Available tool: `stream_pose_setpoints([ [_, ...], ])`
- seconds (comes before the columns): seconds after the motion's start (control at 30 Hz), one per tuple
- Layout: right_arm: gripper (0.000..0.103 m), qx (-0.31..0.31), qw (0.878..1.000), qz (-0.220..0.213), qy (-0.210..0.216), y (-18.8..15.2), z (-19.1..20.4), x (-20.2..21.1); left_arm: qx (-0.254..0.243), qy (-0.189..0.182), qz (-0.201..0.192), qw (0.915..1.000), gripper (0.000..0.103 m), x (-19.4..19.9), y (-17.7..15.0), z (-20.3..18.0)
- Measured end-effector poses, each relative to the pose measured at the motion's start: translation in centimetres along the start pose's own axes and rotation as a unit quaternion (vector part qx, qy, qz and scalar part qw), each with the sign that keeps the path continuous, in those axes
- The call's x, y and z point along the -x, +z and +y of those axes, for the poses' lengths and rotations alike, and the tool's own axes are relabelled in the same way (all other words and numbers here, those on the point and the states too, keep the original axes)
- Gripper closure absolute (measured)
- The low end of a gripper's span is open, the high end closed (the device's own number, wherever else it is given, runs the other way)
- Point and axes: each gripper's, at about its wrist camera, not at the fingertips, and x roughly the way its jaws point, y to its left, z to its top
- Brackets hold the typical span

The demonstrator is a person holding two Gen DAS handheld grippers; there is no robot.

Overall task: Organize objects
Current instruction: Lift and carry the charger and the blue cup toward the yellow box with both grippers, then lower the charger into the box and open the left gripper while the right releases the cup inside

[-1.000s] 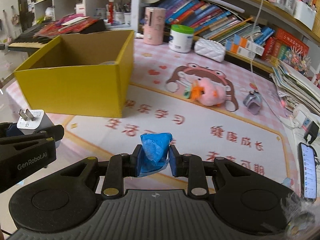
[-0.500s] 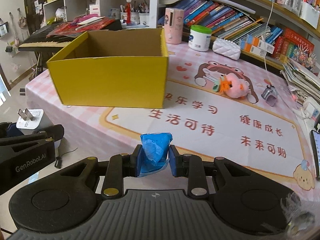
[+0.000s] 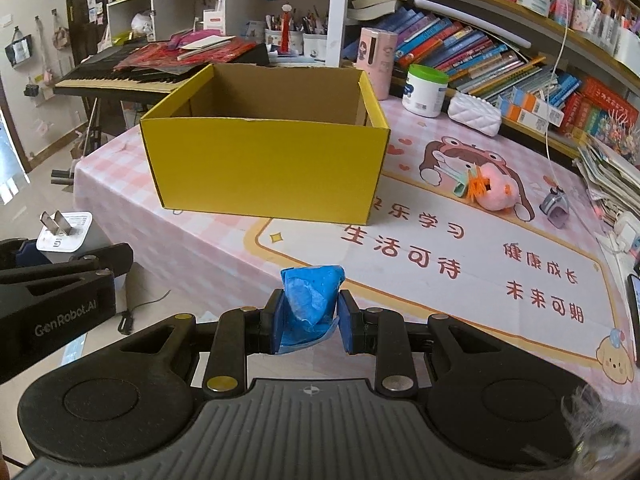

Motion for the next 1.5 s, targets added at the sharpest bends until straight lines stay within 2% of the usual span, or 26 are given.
stream_pose_setpoints([
  [0.17, 0.078, 0.007, 1.000, -0.006, 0.002, 0.5, 0.0, -0.1, 0.008, 0.000, -0.010, 0.9999, 0.061, 0.0, 0.5, 0.2],
  [0.37, 0.078, 0.007, 0.999, -0.045, 0.006, 2.2, -0.8, -0.2, 0.006, 0.005, -0.041, 0.9991, 0.061, -0.2, 2.2, -0.5],
  [0.63, 0.078, 0.004, 0.992, -0.122, 0.022, 8.8, -2.3, -1.9, -0.009, 0.025, -0.107, 0.9939, 0.061, -1.6, 7.3, -1.8],
  [0.8, 0.078, 0.024, 0.989, -0.143, 0.029, 12.4, -3.2, -4.1, -0.006, 0.033, -0.124, 0.9917, 0.061, -4.2, 10.4, -2.8],
  [0.9, 0.078, 0.036, 0.990, -0.132, 0.033, 13.8, -3.9, -6.2, 0.001, 0.041, -0.116, 0.9924, 0.061, -6.3, 11.6, -3.1],
  [1.1, 0.078, 0.066, 0.992, -0.095, 0.056, 15.1, -4.5, -10.4, 0.011, 0.050, -0.075, 0.9959, 0.061, -10.2, 12.7, -3.4],
  [1.5, 0.078, 0.158, 0.983, -0.031, 0.092, 16.9, -2.8, -17.4, -0.003, 0.080, -0.012, 0.9967, 0.061, -15.0, 13.3, -3.8],
])
